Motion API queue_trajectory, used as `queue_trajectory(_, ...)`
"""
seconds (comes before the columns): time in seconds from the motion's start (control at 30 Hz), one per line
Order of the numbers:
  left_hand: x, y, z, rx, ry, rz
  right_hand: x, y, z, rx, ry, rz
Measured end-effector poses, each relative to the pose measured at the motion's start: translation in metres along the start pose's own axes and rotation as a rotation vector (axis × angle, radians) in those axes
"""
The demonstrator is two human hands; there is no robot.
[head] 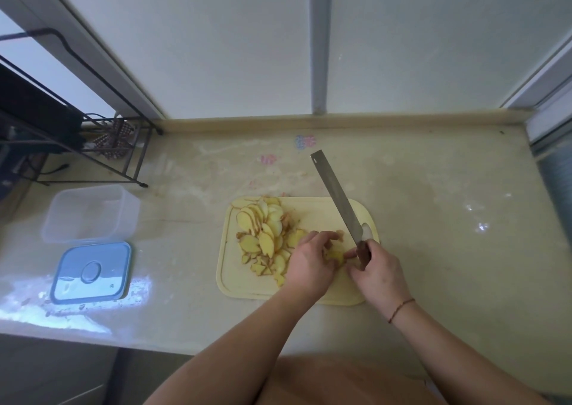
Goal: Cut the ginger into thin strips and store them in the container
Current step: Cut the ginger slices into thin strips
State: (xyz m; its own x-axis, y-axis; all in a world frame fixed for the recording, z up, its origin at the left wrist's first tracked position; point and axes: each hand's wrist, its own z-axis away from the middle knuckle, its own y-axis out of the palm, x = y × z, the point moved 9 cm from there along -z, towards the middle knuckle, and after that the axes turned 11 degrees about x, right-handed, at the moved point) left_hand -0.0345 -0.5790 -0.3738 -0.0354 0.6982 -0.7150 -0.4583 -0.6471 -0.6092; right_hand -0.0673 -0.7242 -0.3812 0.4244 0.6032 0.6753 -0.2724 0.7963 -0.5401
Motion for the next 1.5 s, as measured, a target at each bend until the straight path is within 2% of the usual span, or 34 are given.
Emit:
queue_trajectory(0.43, 0.004, -0.006, 0.023, -0.169, 0.168, 0.018, 0.015, -0.002, -0.007, 0.007, -0.097, -0.007)
queue_trajectory(0.67, 0.001, -0.005, 0.024, -0.137, 0.24, 0.103, 0.018, 0.001, -0.006, 0.007, -0.107, -0.051)
queue_trajectory(0.9, -0.005, -0.001, 0.025, -0.074, 0.333, 0.06, 0.023, -0.003, -0.006, 0.001, -0.084, -0.061)
queue_trajectory(1.23, 0.005, 0.006, 0.013, 0.04, 0.224, 0.066, 0.02, -0.018, -0.01, -0.069, -0.061, -0.123)
queue_trajectory(1.5, 0.011, 0.004, 0.012, -0.008, 0.167, 0.078, 0.023, -0.029, -0.005, -0.083, -0.073, -0.222)
